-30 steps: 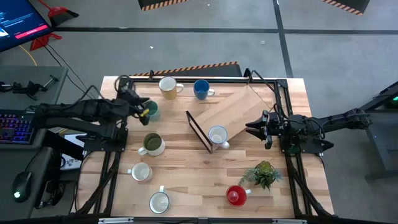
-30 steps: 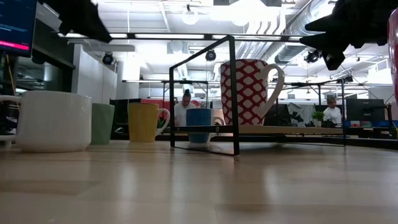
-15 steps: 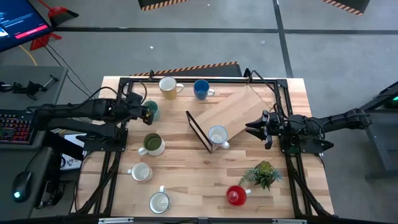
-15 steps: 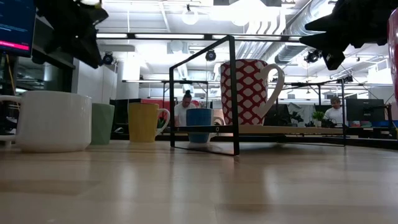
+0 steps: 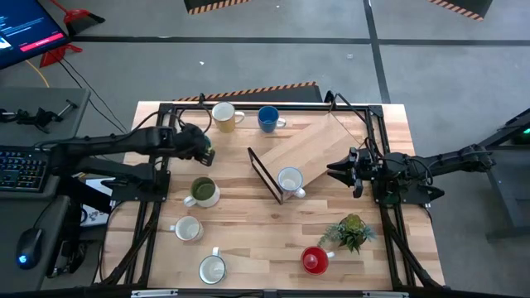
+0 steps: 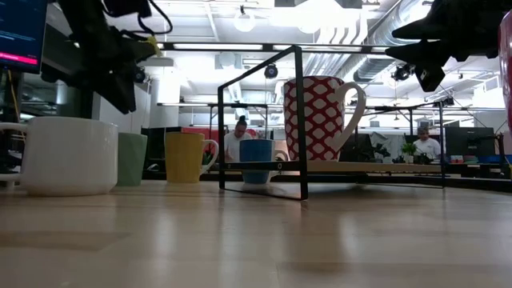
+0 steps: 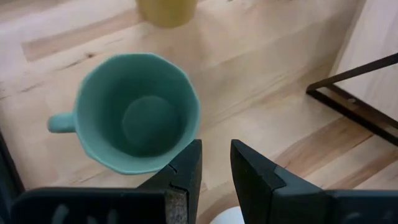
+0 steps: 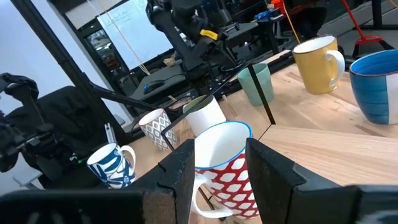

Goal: Place coffee mugs
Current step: Put the light green mug on the shelf

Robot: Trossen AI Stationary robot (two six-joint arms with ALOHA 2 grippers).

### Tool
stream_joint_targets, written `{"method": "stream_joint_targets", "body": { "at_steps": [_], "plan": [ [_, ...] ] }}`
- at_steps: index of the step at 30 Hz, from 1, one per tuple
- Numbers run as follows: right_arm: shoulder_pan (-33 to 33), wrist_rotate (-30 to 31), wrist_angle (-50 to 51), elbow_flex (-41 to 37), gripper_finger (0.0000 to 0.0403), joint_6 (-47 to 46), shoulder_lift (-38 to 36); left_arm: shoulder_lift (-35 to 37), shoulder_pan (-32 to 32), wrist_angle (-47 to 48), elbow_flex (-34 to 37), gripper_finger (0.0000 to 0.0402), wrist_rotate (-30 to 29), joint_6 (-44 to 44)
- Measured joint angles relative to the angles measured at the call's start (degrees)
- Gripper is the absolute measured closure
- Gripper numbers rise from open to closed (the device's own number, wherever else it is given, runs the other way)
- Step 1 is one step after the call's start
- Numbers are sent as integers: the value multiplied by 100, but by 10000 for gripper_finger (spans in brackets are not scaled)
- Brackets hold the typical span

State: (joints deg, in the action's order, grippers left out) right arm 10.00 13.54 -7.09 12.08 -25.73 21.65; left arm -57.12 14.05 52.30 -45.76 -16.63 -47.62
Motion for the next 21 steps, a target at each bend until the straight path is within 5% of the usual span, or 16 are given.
{"method": "stream_joint_targets", "body": {
  "at_steps": [9, 21],
  "plan": [
    [0, -2, 0, 0, 279, 8, 0, -470, 573, -396, 0, 326, 724, 465],
    [0, -26, 18, 0, 279, 24, 0, -871, 1056, -458, 0, 326, 755, 774]
  ]
}}
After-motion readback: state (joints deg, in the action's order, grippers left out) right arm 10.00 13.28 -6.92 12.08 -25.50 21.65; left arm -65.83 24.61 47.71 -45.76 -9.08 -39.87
